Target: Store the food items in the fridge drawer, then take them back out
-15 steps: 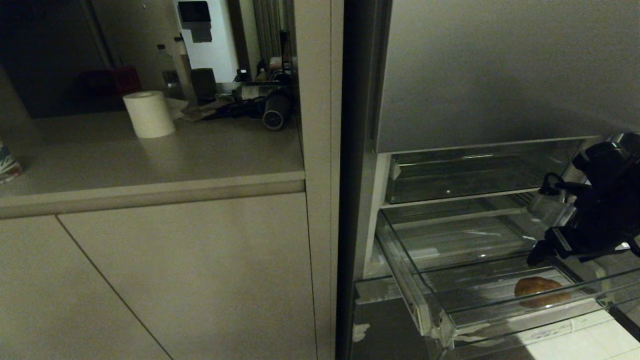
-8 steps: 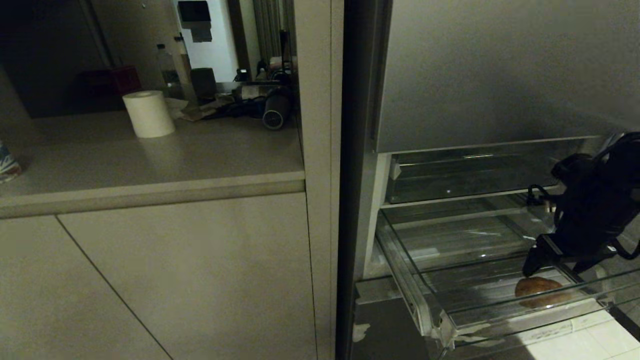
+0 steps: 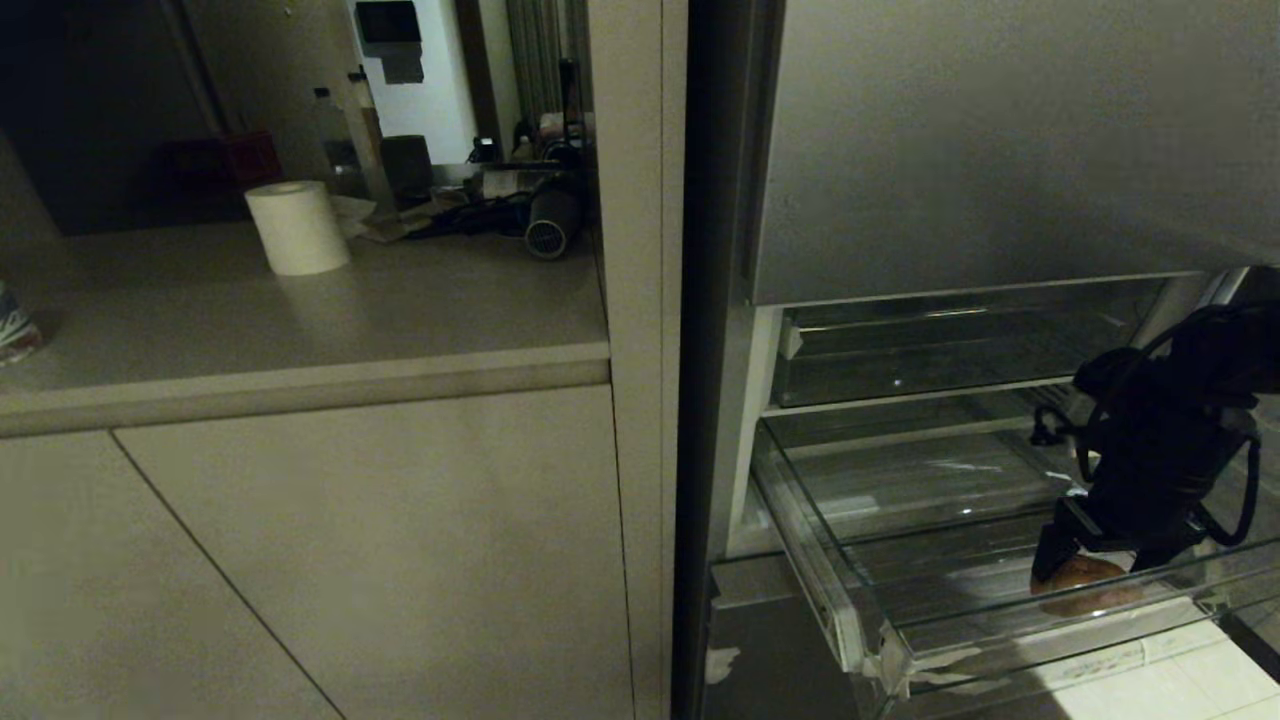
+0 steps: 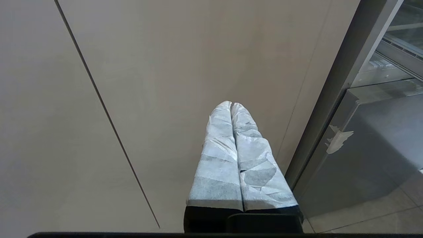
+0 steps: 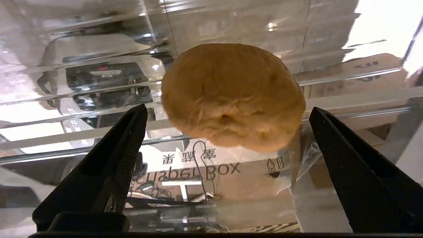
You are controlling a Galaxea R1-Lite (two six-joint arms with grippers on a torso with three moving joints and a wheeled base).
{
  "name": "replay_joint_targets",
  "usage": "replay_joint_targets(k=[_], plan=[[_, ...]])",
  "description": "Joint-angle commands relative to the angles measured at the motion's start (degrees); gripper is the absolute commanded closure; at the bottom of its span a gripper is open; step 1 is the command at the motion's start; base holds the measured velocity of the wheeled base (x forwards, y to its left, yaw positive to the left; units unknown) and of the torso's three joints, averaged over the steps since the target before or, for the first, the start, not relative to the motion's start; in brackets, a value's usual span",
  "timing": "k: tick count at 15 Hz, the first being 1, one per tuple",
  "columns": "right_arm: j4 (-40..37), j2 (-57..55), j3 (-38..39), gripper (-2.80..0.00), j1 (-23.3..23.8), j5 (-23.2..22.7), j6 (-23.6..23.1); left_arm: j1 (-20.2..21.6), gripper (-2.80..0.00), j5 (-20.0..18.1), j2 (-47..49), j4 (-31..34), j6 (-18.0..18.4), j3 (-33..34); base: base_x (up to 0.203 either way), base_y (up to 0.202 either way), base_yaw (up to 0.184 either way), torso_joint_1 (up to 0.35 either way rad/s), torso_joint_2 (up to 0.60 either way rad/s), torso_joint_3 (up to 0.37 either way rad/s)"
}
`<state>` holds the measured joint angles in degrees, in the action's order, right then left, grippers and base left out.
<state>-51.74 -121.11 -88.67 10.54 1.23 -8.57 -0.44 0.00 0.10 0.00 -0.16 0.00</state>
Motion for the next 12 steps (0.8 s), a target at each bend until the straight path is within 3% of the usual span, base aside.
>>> replay_joint_targets(k=[1, 12], plan=[[0.5, -1.4, 0.1, -2.8, 0.0, 0.1, 0.0, 0.0, 0.0, 0.0, 0.1, 0.0, 0.0, 0.0, 0.0, 0.0, 0.0, 0.0, 0.0, 0.0], [0.9, -3.7, 0.5, -2.8, 0.5, 1.7, 0.0, 0.0, 0.0, 0.0, 0.1, 0.0, 0.0, 0.0, 0.0, 0.0, 0.0, 0.0, 0.0, 0.0]])
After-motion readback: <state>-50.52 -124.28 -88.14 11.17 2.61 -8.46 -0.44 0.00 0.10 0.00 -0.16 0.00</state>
